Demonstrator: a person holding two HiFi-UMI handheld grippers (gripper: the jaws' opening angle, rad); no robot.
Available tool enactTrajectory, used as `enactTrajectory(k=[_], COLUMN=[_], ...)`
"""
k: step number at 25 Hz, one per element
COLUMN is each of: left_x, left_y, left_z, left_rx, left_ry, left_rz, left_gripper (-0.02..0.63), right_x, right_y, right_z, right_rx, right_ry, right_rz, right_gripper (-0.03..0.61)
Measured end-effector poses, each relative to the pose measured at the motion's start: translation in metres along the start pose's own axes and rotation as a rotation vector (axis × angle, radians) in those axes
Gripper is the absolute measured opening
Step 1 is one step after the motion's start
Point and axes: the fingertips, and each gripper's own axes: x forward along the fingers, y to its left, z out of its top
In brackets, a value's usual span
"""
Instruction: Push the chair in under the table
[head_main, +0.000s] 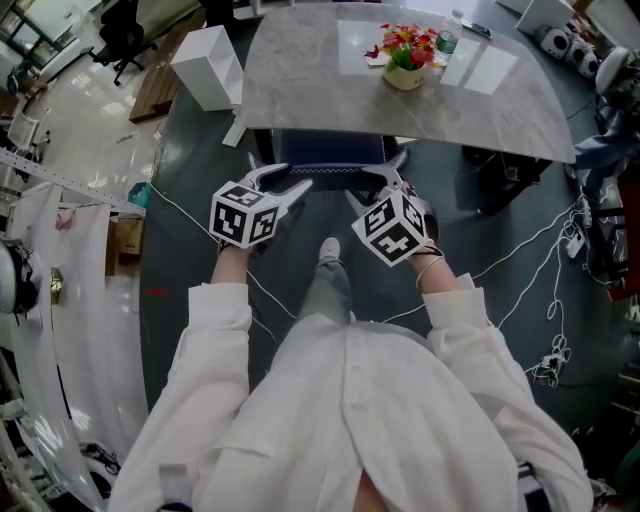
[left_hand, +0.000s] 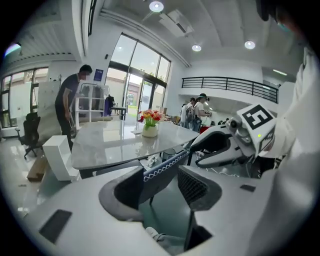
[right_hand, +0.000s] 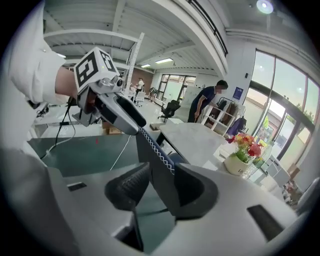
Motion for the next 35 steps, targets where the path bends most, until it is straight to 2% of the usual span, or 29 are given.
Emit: enactTrajectory(k=[5, 9, 16, 20, 24, 30, 35], left_x=[-0.026, -0.045, -0.064, -0.07, -0.086, -0.108, -0.099], left_y=[-0.048, -0.083, -0.129, -0.15, -0.163, -0.175, -0.18], left_z=[0.0, 0.001, 0.003, 0.005, 0.013, 0.029, 0.003], left_rx=[0.04, 0.079, 0.078, 0.12, 0.148, 0.116, 0.097], left_ry=[-0.041, -0.062, -0.1, -0.105, -0.13, -0.189, -0.122], left_rz=[-0.021, -0.016, -0.044, -0.026, -0.025, -0.06, -0.096], left_gripper=[0.204, 0.204, 0.198, 0.133, 0.051, 0.021, 0.018], right_x=[-0.039, -0.067, -0.106, -0.126, -0.144, -0.17, -0.171], right_y=[0.02, 0.041, 0.051, 0.049, 0.052, 0.059, 0.077], right_z=[0.004, 0.001, 0.005, 0.009, 0.015, 0.033, 0.027], right_rx=[0.117, 0.175, 0.3, 0.341, 0.378, 0.416, 0.392], right_ry=[-0.091, -0.115, -0.196, -0.226, -0.256, -0.334, -0.338], right_rz=[0.01, 0.039, 0.043, 0.031, 0.042, 0.047, 0.064], right_gripper=[0.166, 0.164, 0.121, 0.06, 0.048, 0.04, 0.035])
